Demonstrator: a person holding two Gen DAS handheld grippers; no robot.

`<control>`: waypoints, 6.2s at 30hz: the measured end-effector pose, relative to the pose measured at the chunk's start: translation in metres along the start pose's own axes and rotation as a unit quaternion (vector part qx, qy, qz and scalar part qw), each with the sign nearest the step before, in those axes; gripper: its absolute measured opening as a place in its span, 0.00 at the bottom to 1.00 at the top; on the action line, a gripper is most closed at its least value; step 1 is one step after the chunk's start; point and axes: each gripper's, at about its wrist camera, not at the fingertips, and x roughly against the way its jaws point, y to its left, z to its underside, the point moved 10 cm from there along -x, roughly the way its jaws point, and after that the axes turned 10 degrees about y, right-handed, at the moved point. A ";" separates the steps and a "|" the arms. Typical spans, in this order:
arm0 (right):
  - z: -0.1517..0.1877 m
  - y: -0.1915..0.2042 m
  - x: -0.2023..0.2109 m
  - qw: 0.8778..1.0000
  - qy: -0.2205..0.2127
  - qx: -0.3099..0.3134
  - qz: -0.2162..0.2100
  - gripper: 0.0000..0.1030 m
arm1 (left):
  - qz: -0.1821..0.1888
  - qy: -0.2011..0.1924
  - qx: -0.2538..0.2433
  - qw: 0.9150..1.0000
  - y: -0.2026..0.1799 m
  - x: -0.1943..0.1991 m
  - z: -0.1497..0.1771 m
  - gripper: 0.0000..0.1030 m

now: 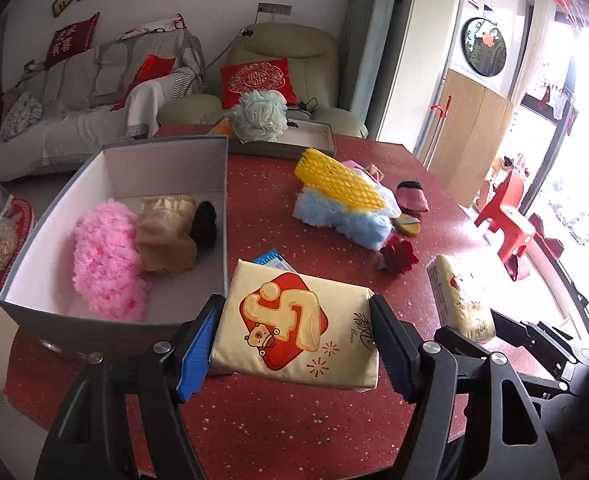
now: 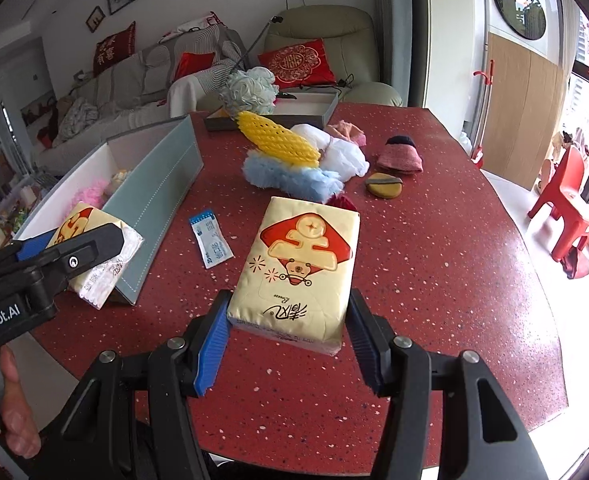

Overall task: Organize soft objects
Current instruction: 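Lift and carry both tissue packs toward the box with both tools, then lower both tissue packs into the box beside the glove, then open both tools to release the tissue packs into the box, then move the left tool to the blue-white bandage packet while the right tool approaches the red rose, then grasp the bandage packet with the left tool while the right tool grasps the red rose, then lift and carry the bandage packet and red rose toward the box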

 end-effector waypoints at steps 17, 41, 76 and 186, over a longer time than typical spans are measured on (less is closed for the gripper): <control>-0.071 0.143 -0.004 0.990 -0.034 0.117 -0.074 0.58 | -0.089 -0.013 0.108 0.990 0.150 0.016 -0.044 0.70; -0.075 0.198 -0.052 0.980 0.029 0.164 -0.111 0.58 | -0.122 0.082 0.091 0.985 0.189 -0.034 -0.032 0.70; -0.067 0.224 -0.081 0.967 0.062 0.236 -0.066 0.57 | -0.111 0.124 0.070 0.984 0.194 -0.055 -0.030 0.70; -0.025 -0.035 -0.054 0.998 0.045 0.022 -0.026 0.25 | 0.024 0.132 0.001 0.991 -0.039 -0.105 -0.019 0.00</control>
